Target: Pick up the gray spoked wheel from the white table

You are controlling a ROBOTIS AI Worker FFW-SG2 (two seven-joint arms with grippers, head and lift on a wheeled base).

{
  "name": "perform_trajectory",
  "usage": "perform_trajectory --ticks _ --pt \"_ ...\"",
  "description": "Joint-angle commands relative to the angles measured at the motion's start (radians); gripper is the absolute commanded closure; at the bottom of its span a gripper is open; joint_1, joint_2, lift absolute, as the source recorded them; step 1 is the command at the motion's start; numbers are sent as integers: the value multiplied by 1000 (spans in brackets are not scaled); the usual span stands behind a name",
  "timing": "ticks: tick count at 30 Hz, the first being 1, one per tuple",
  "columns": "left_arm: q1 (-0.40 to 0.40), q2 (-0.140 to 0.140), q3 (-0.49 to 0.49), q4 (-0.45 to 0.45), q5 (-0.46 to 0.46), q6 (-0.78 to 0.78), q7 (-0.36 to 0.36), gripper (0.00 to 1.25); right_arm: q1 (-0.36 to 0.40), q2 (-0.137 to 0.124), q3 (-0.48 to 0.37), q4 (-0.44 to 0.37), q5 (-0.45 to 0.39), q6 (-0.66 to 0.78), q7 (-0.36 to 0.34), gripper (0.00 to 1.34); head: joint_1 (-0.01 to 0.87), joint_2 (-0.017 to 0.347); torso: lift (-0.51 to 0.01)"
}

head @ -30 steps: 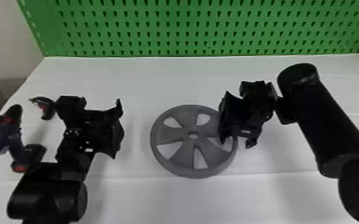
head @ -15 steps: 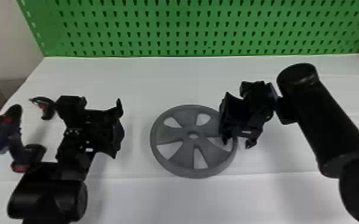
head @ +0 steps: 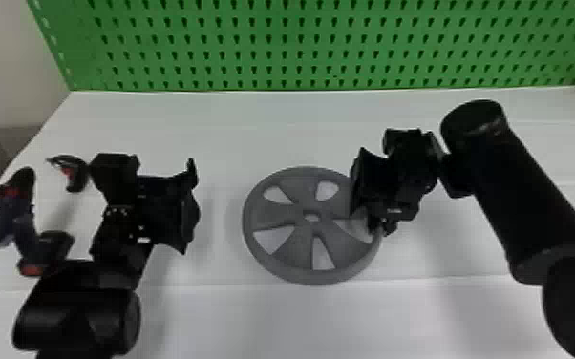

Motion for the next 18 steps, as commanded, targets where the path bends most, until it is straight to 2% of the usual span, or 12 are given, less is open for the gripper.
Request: perform_trajectory --ticks 1,18 --pt "0 0 0 0 0 0 0 128 0 0 1 0 0 0 0 1062 767 35 -107" --pt "2 0 3 0 0 0 0 128 3 3 3 -14 -3 0 0 1061 767 35 -107"
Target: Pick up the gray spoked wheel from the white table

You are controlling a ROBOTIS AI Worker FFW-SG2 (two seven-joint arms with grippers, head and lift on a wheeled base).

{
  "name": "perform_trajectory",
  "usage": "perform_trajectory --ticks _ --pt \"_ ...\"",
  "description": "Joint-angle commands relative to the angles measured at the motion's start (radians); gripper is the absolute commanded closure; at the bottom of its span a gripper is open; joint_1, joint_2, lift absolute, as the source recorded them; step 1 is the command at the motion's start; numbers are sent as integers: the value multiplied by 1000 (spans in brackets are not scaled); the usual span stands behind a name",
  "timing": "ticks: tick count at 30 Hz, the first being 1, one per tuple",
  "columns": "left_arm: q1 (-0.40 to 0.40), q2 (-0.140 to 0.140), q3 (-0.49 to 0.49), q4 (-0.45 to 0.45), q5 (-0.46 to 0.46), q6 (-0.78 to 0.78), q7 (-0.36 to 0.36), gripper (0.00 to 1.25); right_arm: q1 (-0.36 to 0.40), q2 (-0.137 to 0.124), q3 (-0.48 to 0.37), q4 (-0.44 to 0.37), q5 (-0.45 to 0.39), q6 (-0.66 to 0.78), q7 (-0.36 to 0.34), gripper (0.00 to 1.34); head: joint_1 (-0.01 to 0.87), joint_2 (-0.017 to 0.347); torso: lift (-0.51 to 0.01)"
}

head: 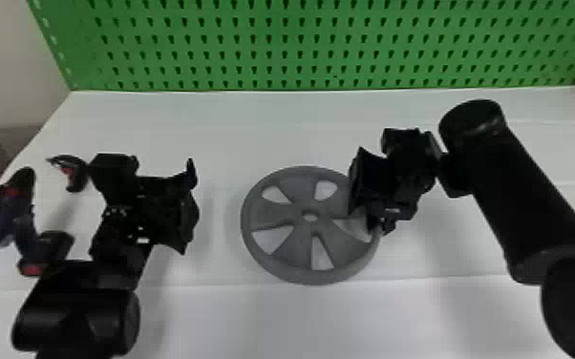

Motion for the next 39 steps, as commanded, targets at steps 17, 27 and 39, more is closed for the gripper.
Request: perform_trajectory --ticks 17,27,39 --pt "3 0 7 0 0 0 0 128 20 -9 -89 -209 -2 98 0 1059 767 35 -107" --pt "5 0 8 -3 0 -2 0 127 31 -3 -143 -347 -25 152 -2 1035 767 35 -107" --pt "5 0 10 -5 0 -2 0 128 51 -9 -173 -506 -45 166 -2 1033 767 35 -107"
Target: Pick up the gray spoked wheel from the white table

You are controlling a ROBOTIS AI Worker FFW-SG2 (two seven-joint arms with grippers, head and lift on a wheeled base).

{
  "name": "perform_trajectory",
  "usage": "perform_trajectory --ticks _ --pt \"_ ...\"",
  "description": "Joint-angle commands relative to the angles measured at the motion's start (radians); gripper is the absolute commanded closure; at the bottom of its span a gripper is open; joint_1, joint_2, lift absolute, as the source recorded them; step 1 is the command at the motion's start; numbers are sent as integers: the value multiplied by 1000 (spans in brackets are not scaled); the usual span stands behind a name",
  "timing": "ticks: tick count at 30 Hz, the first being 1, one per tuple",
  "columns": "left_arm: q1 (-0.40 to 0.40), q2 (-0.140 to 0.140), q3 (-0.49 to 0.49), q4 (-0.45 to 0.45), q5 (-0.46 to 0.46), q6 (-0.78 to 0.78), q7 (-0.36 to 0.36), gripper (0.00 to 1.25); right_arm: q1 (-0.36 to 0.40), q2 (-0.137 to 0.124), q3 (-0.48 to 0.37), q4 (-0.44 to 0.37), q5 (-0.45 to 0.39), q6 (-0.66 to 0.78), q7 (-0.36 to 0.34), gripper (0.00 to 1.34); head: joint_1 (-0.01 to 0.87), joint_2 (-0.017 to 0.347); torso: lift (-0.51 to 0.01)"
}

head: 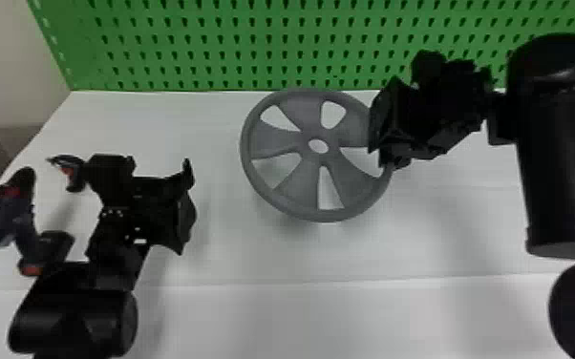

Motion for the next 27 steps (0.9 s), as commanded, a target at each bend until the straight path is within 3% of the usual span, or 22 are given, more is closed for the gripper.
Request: perform_trajectory --ticks 1,4,7,11,14,17,19,20,24,27 --pt "0 0 0 -2 0 0 0 127 20 -4 -5 -81 -9 -7 2 1033 767 35 -107" --pt "0 0 0 -2 0 0 -1 128 41 -19 8 -136 -35 -55 2 1033 767 35 -107" --pt "0 0 2 -3 0 0 0 128 81 -51 51 -202 -64 -159 14 1035 767 35 -107" --pt "2 0 3 -3 0 0 0 128 125 -99 104 -239 -52 -288 143 1035 767 35 -107" --pt "3 0 5 -6 0 0 -1 128 153 -116 134 -256 -6 -372 239 1035 767 35 -107" --pt "3 0 5 -8 0 0 0 128 184 -108 133 -283 118 -434 368 1035 767 35 -107" --pt "5 0 8 -13 0 0 0 128 201 -90 130 -302 207 -463 426 1035 767 35 -107" --pt "7 0 8 -14 0 0 -1 128 208 -79 130 -305 304 -487 519 1035 767 35 -107" --pt "7 0 9 -23 0 -2 0 128 244 -39 131 -308 579 -626 758 1035 767 35 -107" --pt "7 0 12 -29 0 -2 0 128 270 -8 124 -308 698 -693 841 1035 767 35 -107"
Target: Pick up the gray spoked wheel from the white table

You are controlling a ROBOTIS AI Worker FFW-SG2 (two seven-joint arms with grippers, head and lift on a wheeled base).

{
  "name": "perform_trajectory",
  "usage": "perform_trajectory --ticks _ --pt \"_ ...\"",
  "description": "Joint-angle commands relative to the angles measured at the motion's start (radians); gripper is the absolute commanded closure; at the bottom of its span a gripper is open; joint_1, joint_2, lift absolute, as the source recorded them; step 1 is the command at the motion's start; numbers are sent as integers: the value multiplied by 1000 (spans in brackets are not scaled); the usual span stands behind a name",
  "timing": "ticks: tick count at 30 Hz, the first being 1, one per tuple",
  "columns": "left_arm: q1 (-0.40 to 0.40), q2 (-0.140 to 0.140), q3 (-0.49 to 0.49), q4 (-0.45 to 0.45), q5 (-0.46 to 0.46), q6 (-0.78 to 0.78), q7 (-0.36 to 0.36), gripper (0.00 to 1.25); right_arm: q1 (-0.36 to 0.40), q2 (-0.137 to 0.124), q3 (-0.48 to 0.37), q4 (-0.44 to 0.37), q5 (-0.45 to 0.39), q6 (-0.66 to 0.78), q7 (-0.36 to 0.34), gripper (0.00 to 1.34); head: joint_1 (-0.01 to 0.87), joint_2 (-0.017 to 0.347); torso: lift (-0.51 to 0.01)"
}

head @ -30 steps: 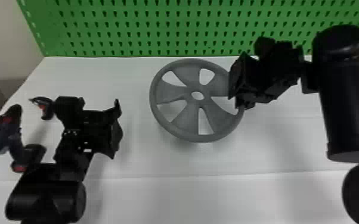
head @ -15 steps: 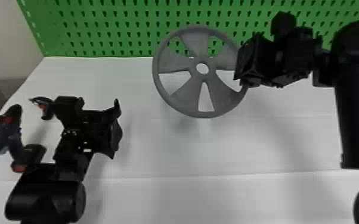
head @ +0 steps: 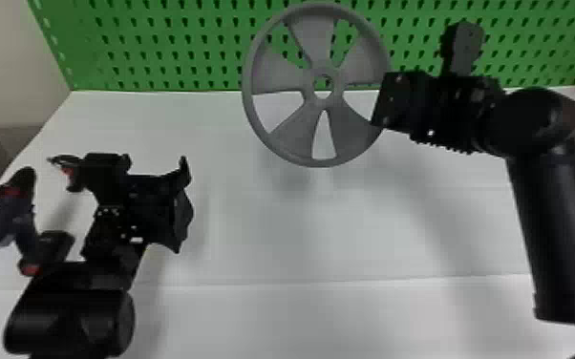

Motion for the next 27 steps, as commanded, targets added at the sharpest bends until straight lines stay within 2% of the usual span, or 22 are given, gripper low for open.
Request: perform_trajectory --ticks 1,3,6,14,19,27 --pt "-1 0 2 -9 0 0 0 128 40 45 -8 -1 213 -118 84 1035 767 35 -107" --pt "-1 0 4 -12 0 -2 0 127 55 62 -11 3 279 -169 130 1035 767 35 -107" --pt "0 0 7 -15 0 -2 0 128 86 73 -16 23 312 -268 178 1036 767 35 -107" --pt "2 0 8 -20 0 -4 -1 128 147 65 7 57 365 -492 220 1046 767 35 -107" --pt "0 0 8 -23 3 -5 0 128 173 69 13 84 376 -590 234 1044 767 35 -107" --pt "0 0 11 -24 9 -10 0 128 241 109 -19 89 437 -778 234 1044 767 35 -107"
